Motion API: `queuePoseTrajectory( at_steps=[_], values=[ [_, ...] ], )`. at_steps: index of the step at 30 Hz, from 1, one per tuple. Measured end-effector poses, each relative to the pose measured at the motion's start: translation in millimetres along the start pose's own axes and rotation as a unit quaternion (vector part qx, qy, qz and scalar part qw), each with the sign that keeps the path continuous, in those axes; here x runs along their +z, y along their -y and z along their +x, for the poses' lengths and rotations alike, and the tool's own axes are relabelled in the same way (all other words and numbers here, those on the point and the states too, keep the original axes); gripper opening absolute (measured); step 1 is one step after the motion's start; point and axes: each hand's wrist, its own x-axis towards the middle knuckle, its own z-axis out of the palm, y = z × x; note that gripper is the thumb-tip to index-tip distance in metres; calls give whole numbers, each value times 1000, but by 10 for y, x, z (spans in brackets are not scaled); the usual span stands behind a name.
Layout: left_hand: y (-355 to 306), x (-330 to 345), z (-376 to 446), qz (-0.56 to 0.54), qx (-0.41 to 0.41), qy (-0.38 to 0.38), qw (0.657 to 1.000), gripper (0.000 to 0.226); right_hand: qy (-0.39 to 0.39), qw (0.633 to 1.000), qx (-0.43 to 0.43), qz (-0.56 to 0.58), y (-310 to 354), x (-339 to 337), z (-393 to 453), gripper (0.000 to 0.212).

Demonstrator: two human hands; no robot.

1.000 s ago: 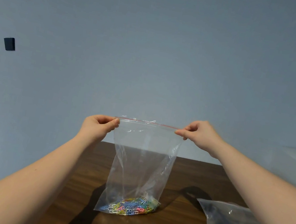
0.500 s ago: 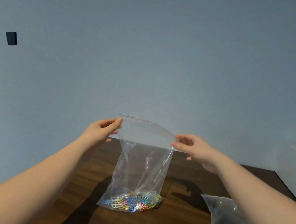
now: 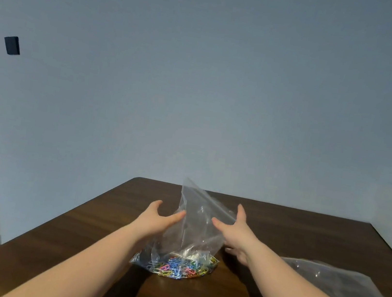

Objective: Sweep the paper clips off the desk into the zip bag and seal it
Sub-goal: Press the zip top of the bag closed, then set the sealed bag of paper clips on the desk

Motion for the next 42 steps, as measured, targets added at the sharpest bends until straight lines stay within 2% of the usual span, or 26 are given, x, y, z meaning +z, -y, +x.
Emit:
queuePoseTrajectory(
  at_steps=[4, 7, 9, 11, 14, 16, 20, 21, 23, 25, 27, 30, 32, 34, 35, 37, 38, 40, 42],
  values=[
    [157, 131, 201, -22, -16, -48, 998, 84, -21, 998, -39, 36, -83, 54, 139, 106],
    [220, 100, 297, -73, -34, -111, 991, 58, -53, 995, -77, 35, -44, -18, 194, 84],
    [228, 14, 287, -72, -42, -147, 986, 47, -79, 992, -94, -36, 1, -99, 187, 57],
    [252, -63, 286, 30, -29, -159, 986, 54, -108, 980, -103, -135, 52, -213, 137, 35],
    [214, -110, 230, 127, 11, -154, 980, 64, -107, 938, -101, -316, 62, -458, 23, 24],
    [136, -93, 190, 144, 48, -152, 977, 56, -99, 893, -81, -431, 30, -656, -93, 32],
    [-64, 15, 82, 157, 96, -119, 976, 22, -105, 814, 59, -568, -78, -1127, -340, 83],
    [-112, 59, 30, 157, 101, -109, 976, 18, -92, 807, 86, -577, -95, -1243, -416, 93],
    [-204, 162, -130, 157, 115, -90, 977, 14, -53, 809, 127, -572, -169, -1371, -627, 100],
    [-279, 297, -312, 160, 126, -70, 976, 12, -28, 799, 144, -583, -302, -1384, -826, 93],
    [-355, 466, -534, 161, 138, -46, 976, 11, -65, 798, 112, -589, -426, -1351, -956, 76],
    [-470, 736, -914, 157, 165, 0, 974, 14, -114, 833, 60, -538, -423, -1283, -1208, 56],
    [-553, 916, -1176, 167, 195, 30, 966, 18, -151, 858, -4, -491, -385, -1271, -1420, 36],
    [-624, 1092, -1423, 164, 227, 47, 959, 23, -199, 867, -69, -451, -374, -1295, -1667, 12],
    [-652, 1176, -1552, 152, 238, 53, 958, 25, -225, 869, -98, -429, -386, -1330, -1790, 11],
    [-695, 1336, -1802, 128, 252, 58, 958, 26, -291, 872, -161, -358, -396, -1408, -2071, 32],
    [-707, 1414, -1925, 123, 255, 62, 957, 26, -327, 872, -200, -304, -420, -1451, -2234, 36],
    [-702, 1573, -2159, 119, 259, 76, 956, 28, -394, 854, -270, -209, -491, -1548, -2597, 39],
    [-649, 1753, -2409, 115, 252, 102, 955, 27, -425, 833, -320, -152, -671, -1669, -2975, 43]
  ],
)
